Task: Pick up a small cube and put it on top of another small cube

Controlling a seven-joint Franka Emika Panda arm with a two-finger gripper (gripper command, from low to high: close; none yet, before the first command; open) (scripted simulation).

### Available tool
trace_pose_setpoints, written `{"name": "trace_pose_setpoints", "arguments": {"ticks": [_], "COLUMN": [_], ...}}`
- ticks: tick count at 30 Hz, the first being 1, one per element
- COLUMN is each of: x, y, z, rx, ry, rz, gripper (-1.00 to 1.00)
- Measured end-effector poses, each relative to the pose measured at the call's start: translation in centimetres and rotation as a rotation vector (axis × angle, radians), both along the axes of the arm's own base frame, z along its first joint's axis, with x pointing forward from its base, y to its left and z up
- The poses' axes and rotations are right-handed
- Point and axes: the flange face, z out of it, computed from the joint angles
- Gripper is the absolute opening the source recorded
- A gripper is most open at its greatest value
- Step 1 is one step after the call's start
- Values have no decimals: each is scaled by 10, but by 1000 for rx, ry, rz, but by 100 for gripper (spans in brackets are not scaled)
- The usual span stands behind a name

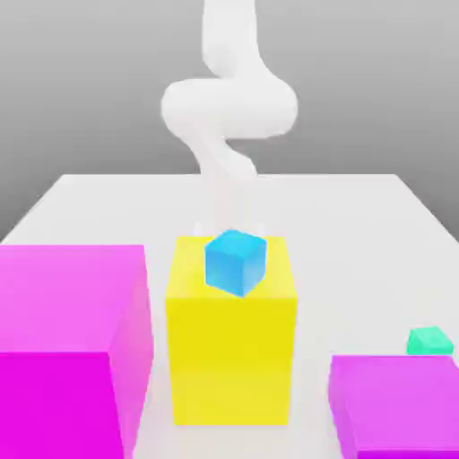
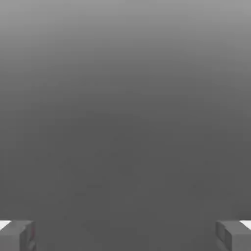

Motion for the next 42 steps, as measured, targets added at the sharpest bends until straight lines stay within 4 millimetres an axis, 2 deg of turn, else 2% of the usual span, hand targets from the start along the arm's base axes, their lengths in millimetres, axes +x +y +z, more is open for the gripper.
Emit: {"name": "trace_pose_setpoints", "arguments": {"ticks": [3, 6, 9, 12, 16, 18, 21, 25, 30, 31, 37, 39, 42], "x": [33, 54, 63, 62, 44, 23, -9, -56, -66, -67, -67, -66, -66], "y": [40, 80, 120, 159, 207, 235, 264, 288, 293, 293, 293, 293, 294], "z": [-55, -112, -171, -231, -310, -349, -403, -469, -531, -539, -543, -530, -497], "rx": [-3, -8, -16, -25, -37, -48, -58, -66, -66, -68, -68, -65, -65], "ry": [90, 174, 257, 340, 451, 507, 592, 703, 724, 724, 723, 723, 723], "rz": [12, 28, 46, 67, 96, 128, 152, 166, 170, 170, 171, 170, 170], "gripper": [0, 0, 0, 0, 0, 0, 0, 0, 0, -100, -100, -100, -100]}}
